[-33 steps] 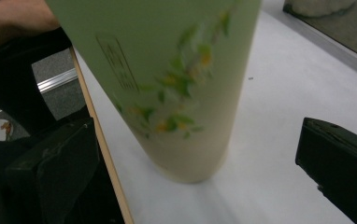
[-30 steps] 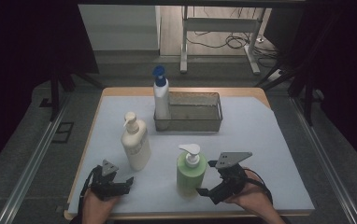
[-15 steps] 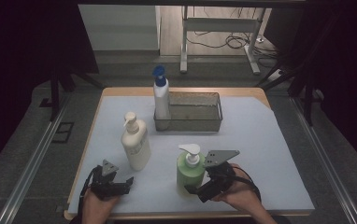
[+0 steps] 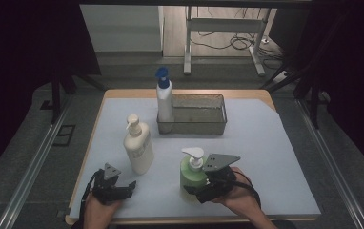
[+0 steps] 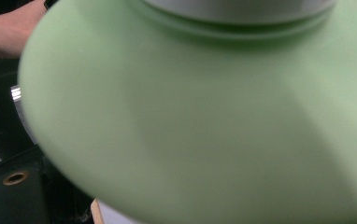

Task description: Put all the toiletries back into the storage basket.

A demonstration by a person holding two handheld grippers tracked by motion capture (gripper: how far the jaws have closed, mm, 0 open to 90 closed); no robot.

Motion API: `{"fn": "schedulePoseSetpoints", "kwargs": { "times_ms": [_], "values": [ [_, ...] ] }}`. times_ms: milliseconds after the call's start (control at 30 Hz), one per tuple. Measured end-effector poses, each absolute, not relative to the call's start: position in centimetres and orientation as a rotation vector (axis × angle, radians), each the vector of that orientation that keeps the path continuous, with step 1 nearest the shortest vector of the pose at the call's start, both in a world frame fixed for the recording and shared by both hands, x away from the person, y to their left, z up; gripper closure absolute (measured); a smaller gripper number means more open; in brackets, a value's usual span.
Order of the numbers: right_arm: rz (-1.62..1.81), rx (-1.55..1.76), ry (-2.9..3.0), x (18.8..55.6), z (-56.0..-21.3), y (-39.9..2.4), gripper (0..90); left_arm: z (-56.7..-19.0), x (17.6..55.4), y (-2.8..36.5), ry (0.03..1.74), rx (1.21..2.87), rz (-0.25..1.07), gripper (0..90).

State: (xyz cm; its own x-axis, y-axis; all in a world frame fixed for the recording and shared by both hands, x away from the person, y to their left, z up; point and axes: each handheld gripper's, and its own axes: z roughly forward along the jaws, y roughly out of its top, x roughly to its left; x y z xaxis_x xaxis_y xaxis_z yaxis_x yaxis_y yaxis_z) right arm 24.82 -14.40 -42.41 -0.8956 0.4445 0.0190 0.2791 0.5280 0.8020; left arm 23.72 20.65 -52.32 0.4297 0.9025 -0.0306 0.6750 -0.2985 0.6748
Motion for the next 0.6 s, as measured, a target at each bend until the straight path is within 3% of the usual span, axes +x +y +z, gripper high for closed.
{"fn": "schedulePoseSetpoints", "kwargs": {
  "times_ms": [600],
  "values": [
    [1.248, 0.647, 2.592, 24.62, -41.76, -14.43, 12.0, -52.32, 23.73, 20.65, 1.324, 2.069, 0.478, 12.4]
  ]
}}
